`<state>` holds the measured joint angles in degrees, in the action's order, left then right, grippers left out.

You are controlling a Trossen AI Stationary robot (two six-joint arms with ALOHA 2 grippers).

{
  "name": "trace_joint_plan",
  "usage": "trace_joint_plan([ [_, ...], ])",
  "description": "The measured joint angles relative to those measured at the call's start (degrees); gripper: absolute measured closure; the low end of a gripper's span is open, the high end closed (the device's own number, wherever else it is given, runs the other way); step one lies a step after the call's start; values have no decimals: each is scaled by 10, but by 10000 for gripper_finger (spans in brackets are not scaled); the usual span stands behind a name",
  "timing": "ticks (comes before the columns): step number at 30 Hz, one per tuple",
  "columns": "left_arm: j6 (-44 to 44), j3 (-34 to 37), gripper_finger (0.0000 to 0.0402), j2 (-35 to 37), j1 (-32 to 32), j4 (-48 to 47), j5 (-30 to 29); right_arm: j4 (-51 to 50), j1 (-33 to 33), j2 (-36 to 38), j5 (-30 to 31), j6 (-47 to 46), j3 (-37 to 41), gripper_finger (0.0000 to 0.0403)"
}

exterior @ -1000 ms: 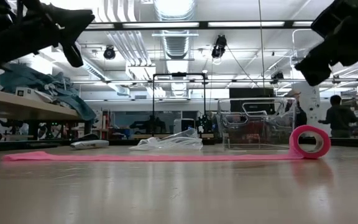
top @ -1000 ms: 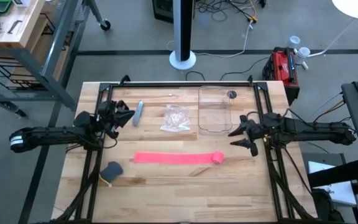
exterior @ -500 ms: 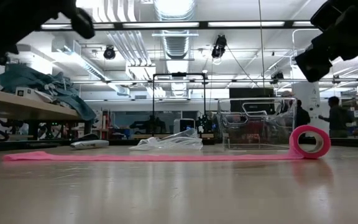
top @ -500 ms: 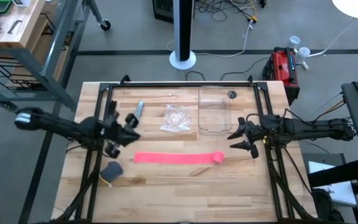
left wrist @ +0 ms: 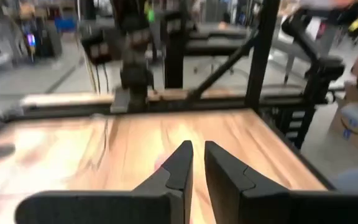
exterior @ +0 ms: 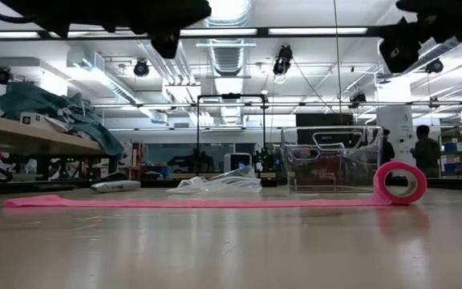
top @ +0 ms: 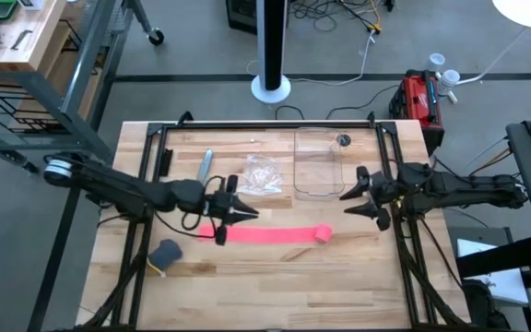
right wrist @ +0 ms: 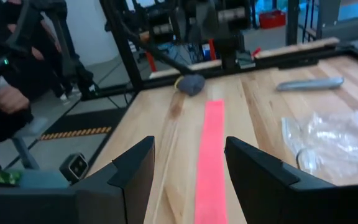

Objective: Roll bandage
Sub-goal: Roll the pink bandage

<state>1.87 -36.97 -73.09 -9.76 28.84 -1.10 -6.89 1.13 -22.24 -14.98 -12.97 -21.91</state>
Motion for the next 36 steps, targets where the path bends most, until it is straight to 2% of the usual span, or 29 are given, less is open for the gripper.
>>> trace_joint_plan([
  [3,9,-11,370,-31,-1,-4,-31,0,0,0,0,-4,-9,213],
  [6,18,-18,370,-68,0,-5,-68,-1,0,0,-5,-48,-11,213],
  [13,4,-62,370,-149,0,-6,-69,-1,-1,-12,0,-85,-11,213],
  [18,-23,-117,370,-213,1,-4,-70,-7,-1,-53,0,-184,-11,213],
  [21,-29,-146,370,-249,1,-18,-69,-55,-14,-82,-1,-234,-10,222],
  [25,-29,-168,370,-274,1,-53,-69,-100,-35,-111,16,-276,-10,261],
  [33,-29,-165,370,-286,2,-52,-74,-126,-89,-126,63,-372,-10,388],
  [36,-29,-160,370,-288,3,-54,-74,-154,-115,-139,94,-390,-10,396],
])
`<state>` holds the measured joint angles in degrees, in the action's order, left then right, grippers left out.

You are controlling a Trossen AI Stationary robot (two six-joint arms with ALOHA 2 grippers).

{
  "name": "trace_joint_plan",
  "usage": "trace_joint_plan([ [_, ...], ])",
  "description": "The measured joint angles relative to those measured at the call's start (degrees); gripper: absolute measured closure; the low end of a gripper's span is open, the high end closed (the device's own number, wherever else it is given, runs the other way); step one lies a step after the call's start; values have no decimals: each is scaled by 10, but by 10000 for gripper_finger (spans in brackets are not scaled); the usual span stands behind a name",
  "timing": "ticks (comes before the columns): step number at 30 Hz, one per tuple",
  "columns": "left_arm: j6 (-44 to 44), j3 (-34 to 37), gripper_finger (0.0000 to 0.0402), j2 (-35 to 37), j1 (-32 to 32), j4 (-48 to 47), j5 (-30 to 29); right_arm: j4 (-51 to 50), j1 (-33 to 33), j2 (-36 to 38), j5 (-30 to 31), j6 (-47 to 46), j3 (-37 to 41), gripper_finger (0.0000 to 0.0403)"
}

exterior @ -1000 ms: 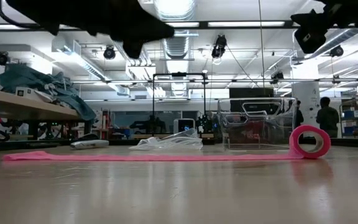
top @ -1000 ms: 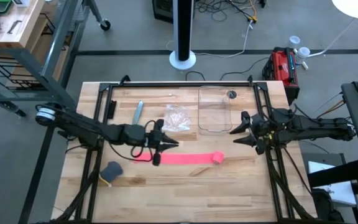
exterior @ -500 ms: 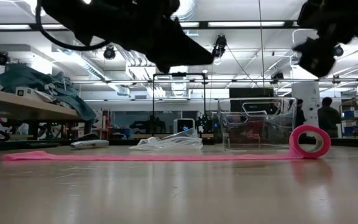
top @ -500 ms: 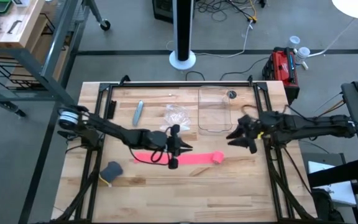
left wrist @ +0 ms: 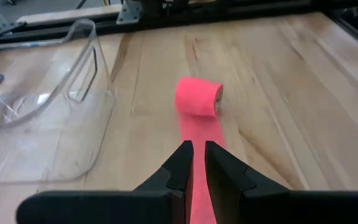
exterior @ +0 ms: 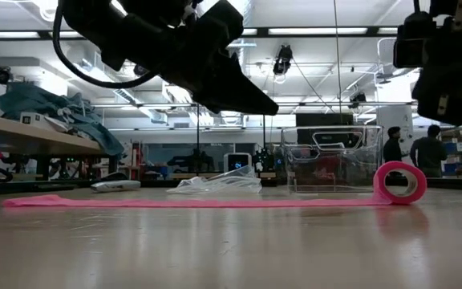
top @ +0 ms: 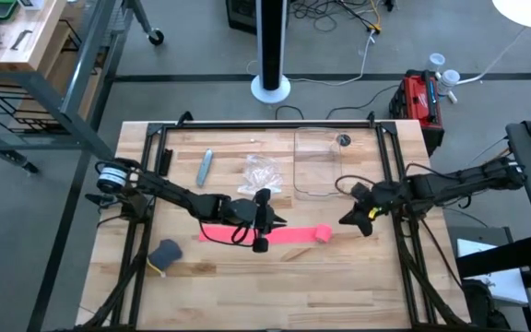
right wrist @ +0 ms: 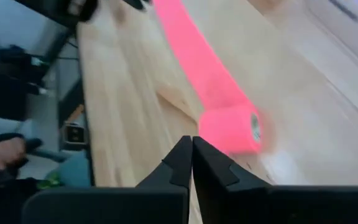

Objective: Roll bandage
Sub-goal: Roll the pink bandage

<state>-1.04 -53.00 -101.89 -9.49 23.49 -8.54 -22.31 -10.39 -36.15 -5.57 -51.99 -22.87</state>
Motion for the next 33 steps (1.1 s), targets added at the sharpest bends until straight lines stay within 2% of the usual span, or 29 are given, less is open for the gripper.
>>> trace_joint_plan([
  [9,2,2,370,0,0,6,0,-19,-54,-46,130,-36,0,402],
  [21,2,-2,370,9,-1,10,0,6,-120,-170,155,-88,0,403],
  [29,2,3,370,49,-4,-44,0,57,-191,-223,301,-138,0,403],
  [33,3,15,370,89,-7,-75,0,62,-222,-240,322,-176,5,403],
])
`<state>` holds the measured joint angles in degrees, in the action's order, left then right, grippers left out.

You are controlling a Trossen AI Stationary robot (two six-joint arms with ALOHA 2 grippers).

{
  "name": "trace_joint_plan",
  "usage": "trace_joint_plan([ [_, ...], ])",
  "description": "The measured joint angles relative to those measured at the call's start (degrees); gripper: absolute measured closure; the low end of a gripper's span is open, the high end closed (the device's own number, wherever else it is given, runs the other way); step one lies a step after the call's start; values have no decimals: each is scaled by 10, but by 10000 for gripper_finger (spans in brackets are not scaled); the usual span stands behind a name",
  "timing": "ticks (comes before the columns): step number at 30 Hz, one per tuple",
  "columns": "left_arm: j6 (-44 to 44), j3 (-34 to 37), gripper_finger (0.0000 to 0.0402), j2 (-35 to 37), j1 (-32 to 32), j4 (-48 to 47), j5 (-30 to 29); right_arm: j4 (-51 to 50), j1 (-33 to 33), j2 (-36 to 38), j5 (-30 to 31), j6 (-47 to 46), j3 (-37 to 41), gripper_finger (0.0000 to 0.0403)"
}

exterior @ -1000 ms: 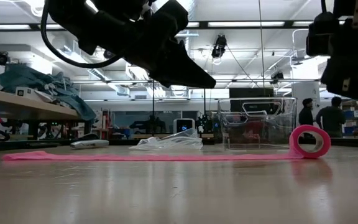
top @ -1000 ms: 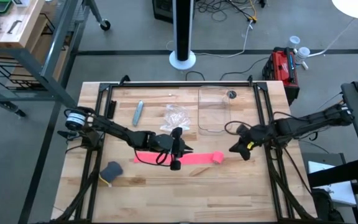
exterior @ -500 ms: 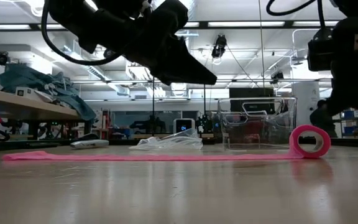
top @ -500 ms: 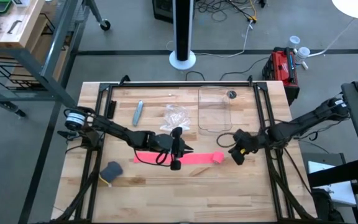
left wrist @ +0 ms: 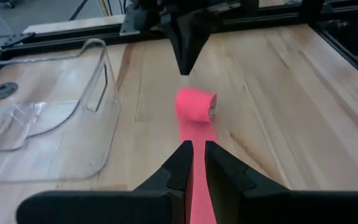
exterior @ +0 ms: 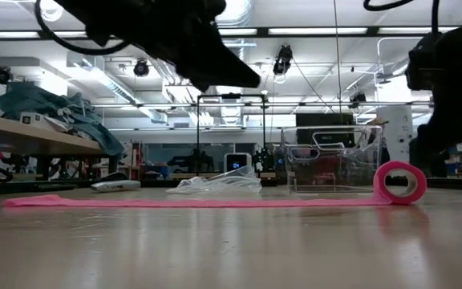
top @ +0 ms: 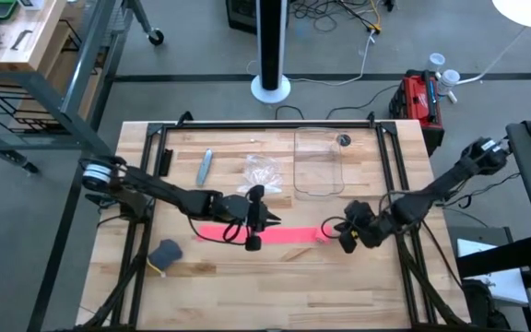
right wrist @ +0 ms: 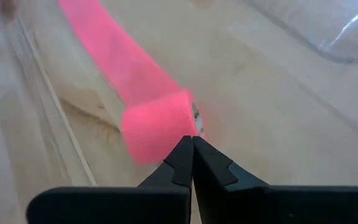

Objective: Roll bandage
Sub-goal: Roll the pink bandage

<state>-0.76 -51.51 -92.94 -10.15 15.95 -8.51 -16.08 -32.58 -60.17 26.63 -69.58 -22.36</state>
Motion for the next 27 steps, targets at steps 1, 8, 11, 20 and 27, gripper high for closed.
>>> trace_joint_plan([
  [1,3,8,370,10,0,-4,0,1,-6,-3,-2,-13,4,403],
  [8,33,87,370,61,0,48,-20,58,-41,-31,22,-75,28,403],
  [11,33,116,370,70,0,95,-43,58,-40,-45,30,-79,29,403],
  [20,32,143,370,69,1,139,-47,65,-39,-71,34,-86,29,403],
  [27,30,146,370,69,1,147,-61,65,-33,-71,35,-85,29,403],
])
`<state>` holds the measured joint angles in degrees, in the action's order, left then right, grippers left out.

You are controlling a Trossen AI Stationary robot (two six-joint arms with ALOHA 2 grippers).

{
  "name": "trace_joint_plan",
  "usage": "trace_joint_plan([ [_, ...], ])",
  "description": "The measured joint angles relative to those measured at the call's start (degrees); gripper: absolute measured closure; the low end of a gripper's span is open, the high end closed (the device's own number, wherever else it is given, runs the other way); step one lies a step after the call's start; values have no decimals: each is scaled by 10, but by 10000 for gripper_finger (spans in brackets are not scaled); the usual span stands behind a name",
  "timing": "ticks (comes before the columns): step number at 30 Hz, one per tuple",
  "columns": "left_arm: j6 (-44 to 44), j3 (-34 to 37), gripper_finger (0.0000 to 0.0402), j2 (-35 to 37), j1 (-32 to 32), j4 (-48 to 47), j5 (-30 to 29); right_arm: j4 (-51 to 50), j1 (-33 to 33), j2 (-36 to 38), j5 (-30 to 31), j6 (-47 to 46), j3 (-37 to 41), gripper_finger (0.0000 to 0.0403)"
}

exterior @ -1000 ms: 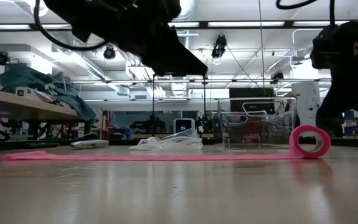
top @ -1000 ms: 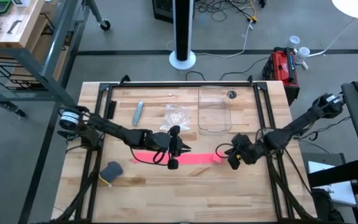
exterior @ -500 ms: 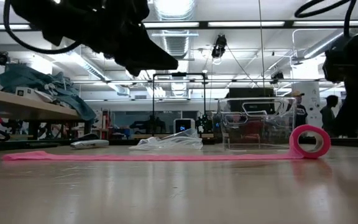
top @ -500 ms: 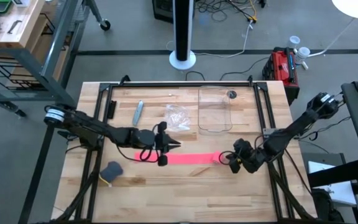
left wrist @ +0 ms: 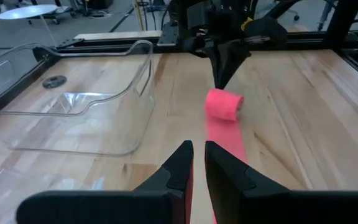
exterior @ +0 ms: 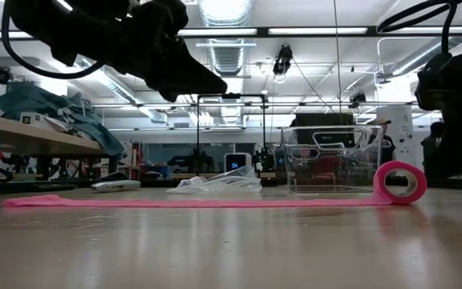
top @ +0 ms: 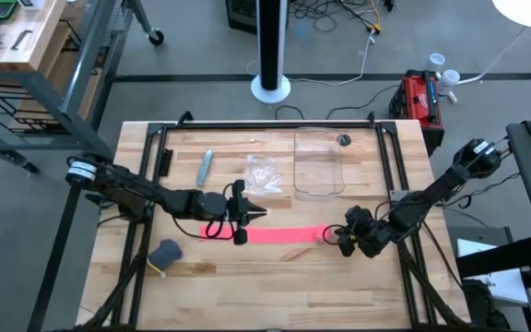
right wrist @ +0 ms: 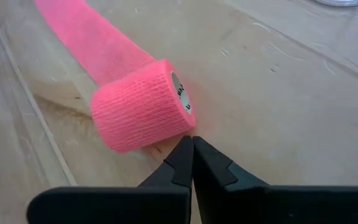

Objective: Roll bandage
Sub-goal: Roll the pink bandage

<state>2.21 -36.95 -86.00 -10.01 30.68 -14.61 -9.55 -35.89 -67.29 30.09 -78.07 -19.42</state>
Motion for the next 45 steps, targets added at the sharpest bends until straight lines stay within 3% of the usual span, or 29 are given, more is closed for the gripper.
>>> trace_joint_plan([
  [45,-20,-7,370,0,2,-2,-16,26,76,-15,-31,83,-25,403],
])
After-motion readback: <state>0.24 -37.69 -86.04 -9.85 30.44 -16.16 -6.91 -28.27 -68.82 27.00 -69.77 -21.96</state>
